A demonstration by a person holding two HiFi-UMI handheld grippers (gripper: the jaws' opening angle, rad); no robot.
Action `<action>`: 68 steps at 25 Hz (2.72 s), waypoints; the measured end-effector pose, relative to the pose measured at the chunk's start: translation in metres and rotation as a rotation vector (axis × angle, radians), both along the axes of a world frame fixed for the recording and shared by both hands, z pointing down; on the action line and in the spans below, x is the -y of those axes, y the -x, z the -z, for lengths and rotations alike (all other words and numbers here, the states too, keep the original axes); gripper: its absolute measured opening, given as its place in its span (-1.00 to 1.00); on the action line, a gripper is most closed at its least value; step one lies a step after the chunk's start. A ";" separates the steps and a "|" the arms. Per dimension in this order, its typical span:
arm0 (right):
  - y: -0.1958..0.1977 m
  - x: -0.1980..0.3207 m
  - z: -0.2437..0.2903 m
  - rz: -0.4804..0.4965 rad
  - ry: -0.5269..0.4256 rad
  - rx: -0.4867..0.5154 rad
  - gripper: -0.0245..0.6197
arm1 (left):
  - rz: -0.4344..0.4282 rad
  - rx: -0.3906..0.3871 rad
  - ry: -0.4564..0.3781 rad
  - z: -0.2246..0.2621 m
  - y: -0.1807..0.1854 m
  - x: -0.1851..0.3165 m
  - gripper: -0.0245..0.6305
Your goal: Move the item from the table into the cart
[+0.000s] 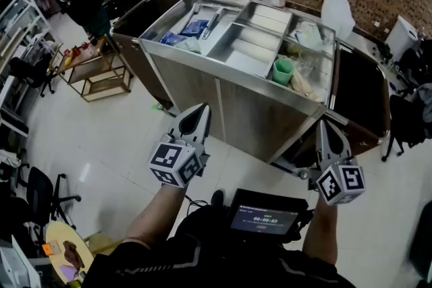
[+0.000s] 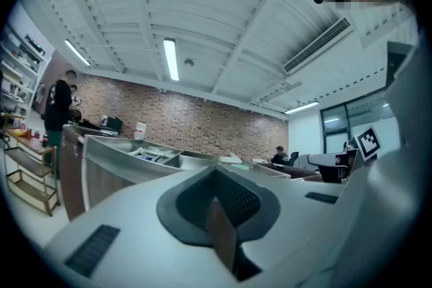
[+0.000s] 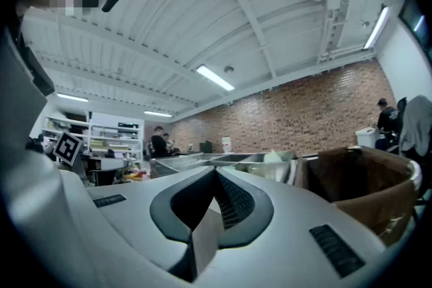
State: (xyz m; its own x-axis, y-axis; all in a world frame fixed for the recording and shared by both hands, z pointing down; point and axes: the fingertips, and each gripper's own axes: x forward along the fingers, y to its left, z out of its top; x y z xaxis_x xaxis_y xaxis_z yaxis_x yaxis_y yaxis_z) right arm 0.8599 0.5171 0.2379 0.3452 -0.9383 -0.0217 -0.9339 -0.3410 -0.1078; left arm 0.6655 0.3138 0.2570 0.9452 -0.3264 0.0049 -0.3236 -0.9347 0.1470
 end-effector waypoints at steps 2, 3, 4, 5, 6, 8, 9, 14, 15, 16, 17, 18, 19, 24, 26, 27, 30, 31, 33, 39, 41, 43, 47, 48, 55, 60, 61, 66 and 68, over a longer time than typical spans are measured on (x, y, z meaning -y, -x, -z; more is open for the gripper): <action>0.022 0.027 0.002 0.053 0.002 -0.012 -0.92 | 0.024 -0.004 -0.011 0.002 0.026 0.016 -0.93; 0.035 0.044 0.002 0.078 0.005 -0.020 -0.92 | 0.041 -0.004 -0.020 0.002 0.042 0.027 -0.93; 0.049 0.065 0.002 0.103 0.008 -0.029 -0.92 | 0.065 -0.003 -0.027 0.001 0.063 0.042 -0.93; 0.066 0.091 0.001 0.127 0.011 -0.035 -0.92 | 0.098 -0.002 -0.032 -0.002 0.089 0.062 -0.93; 0.087 0.120 -0.001 0.152 0.012 -0.036 -0.92 | 0.136 -0.001 -0.030 -0.005 0.119 0.085 -0.93; 0.136 0.180 -0.006 0.202 0.013 -0.026 -0.92 | 0.213 -0.003 -0.014 -0.011 0.190 0.135 -0.93; 0.161 0.209 -0.008 0.223 0.015 -0.021 -0.92 | 0.246 -0.004 -0.007 -0.013 0.224 0.159 -0.93; 0.270 0.337 0.001 0.309 0.017 -0.026 -0.92 | 0.356 -0.010 -0.013 -0.010 0.367 0.259 -0.93; 0.294 0.363 0.001 0.329 0.015 -0.030 -0.92 | 0.375 -0.013 -0.008 -0.012 0.393 0.278 -0.93; 0.317 0.388 -0.001 0.351 0.016 -0.036 -0.92 | 0.395 -0.018 -0.001 -0.016 0.419 0.296 -0.93; 0.339 0.411 -0.003 0.373 0.018 -0.042 -0.92 | 0.415 -0.023 0.005 -0.020 0.442 0.312 -0.93; 0.358 0.433 -0.005 0.397 0.020 -0.045 -0.92 | 0.436 -0.028 0.012 -0.024 0.462 0.325 -0.93; 0.376 0.453 -0.007 0.420 0.021 -0.045 -0.92 | 0.457 -0.033 0.017 -0.027 0.481 0.337 -0.93; 0.452 0.521 -0.011 0.543 0.038 -0.051 -0.92 | 0.554 -0.065 0.023 -0.027 0.551 0.366 -0.93; 0.483 0.545 -0.014 0.600 0.042 -0.056 -0.92 | 0.600 -0.066 0.035 -0.033 0.578 0.374 -0.93; 0.499 0.558 -0.015 0.632 0.043 -0.057 -0.92 | 0.625 -0.065 0.040 -0.036 0.591 0.379 -0.93; 0.545 0.596 -0.018 0.753 0.041 -0.049 -0.92 | 0.708 -0.065 0.049 -0.042 0.626 0.395 -0.93; 0.559 0.609 -0.020 0.798 0.045 -0.050 -0.92 | 0.739 -0.062 0.051 -0.044 0.636 0.400 -0.93; 0.586 0.636 -0.025 0.878 0.055 -0.059 -0.92 | 0.801 -0.050 0.057 -0.045 0.657 0.408 -0.93; 0.649 0.732 -0.031 1.073 0.054 -0.022 -0.92 | 1.010 -0.010 0.073 -0.044 0.715 0.442 -0.93; 0.676 0.764 -0.032 1.135 0.049 -0.015 -0.92 | 1.094 -0.003 0.074 -0.047 0.739 0.448 -0.93; 0.709 0.793 -0.037 1.194 0.049 -0.009 -0.92 | 1.183 -0.004 0.085 -0.053 0.768 0.450 -0.93; 0.798 0.821 -0.051 1.333 0.060 0.009 -0.92 | 1.342 0.002 0.100 -0.063 0.842 0.441 -0.93; 0.827 0.822 -0.053 1.374 0.060 0.004 -0.92 | 1.375 0.000 0.099 -0.065 0.863 0.436 -0.93; 1.054 0.795 -0.075 1.611 0.066 -0.029 -0.92 | 1.641 -0.001 0.101 -0.095 1.041 0.351 -0.93; 1.228 0.742 -0.090 1.787 0.021 -0.056 -0.92 | 1.820 0.015 0.117 -0.125 1.176 0.268 -0.93; 1.263 0.726 -0.098 1.830 0.029 -0.070 -0.92 | 1.859 0.006 0.123 -0.130 1.202 0.247 -0.93; 1.419 0.658 -0.114 2.013 0.063 -0.130 -0.92 | 2.051 -0.022 0.153 -0.142 1.317 0.160 -0.93; 1.475 0.647 -0.121 2.114 0.060 -0.133 -0.92 | 2.143 -0.019 0.142 -0.146 1.350 0.146 -0.93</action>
State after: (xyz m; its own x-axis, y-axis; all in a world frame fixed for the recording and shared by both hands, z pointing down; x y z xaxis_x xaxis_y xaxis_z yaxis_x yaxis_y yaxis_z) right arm -0.6150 -0.1303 0.3594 -0.9780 0.1897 0.0870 0.1853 0.9811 -0.0566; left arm -0.6840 0.1677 0.4033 -0.7814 -0.6131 0.1166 -0.5904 0.7867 0.1803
